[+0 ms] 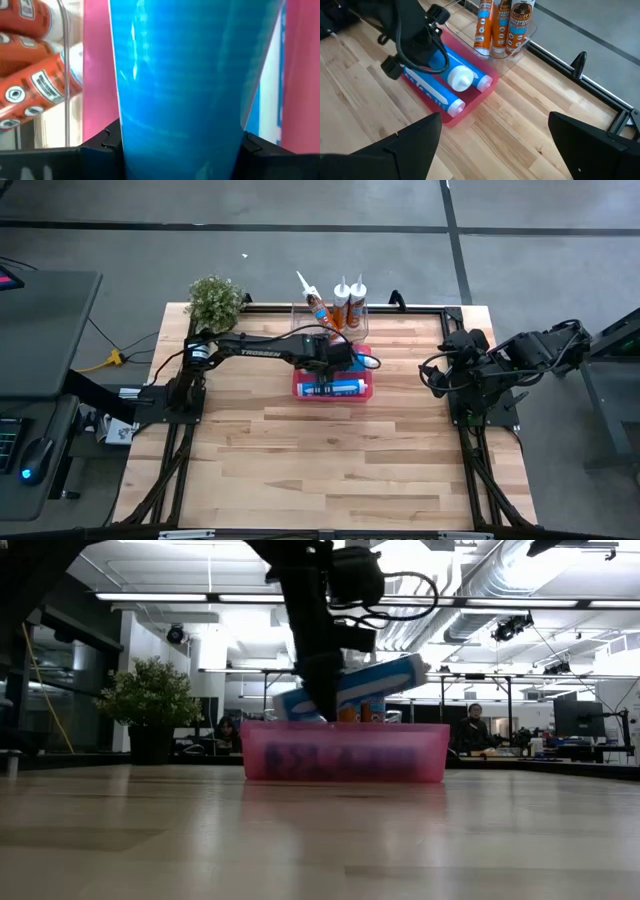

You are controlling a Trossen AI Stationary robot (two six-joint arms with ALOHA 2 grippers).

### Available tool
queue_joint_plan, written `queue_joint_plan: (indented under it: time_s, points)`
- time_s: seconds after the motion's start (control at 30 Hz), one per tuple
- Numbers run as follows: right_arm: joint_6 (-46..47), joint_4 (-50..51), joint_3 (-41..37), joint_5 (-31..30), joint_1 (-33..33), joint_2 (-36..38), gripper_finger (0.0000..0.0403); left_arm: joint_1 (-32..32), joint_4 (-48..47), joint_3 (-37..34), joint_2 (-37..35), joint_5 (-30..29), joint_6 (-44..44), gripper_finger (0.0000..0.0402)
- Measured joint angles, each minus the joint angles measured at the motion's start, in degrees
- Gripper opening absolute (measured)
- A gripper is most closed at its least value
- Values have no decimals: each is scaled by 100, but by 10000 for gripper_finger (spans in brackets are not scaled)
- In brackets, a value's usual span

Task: Pick & place silicon tubes, Sealant and Lysol wipes
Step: Put the blue sealant into the red container, then return to home position

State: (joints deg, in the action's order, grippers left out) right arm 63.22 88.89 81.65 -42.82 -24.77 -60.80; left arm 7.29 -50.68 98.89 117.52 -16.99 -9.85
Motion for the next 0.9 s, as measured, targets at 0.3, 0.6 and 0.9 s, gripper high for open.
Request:
queue_joint_plan:
  time_s: [0.3,0.6,0.9]
  points:
    - [-4,0,0,-3,0,0,362,-15,-209,-20,17,37,-37,190]
    - [-18,1,0,27,0,0,362,-19,-134,-24,28,-472,10,317]
    - [-63,4,0,137,-1,-2,362,-35,-197,-24,26,-601,387,387]
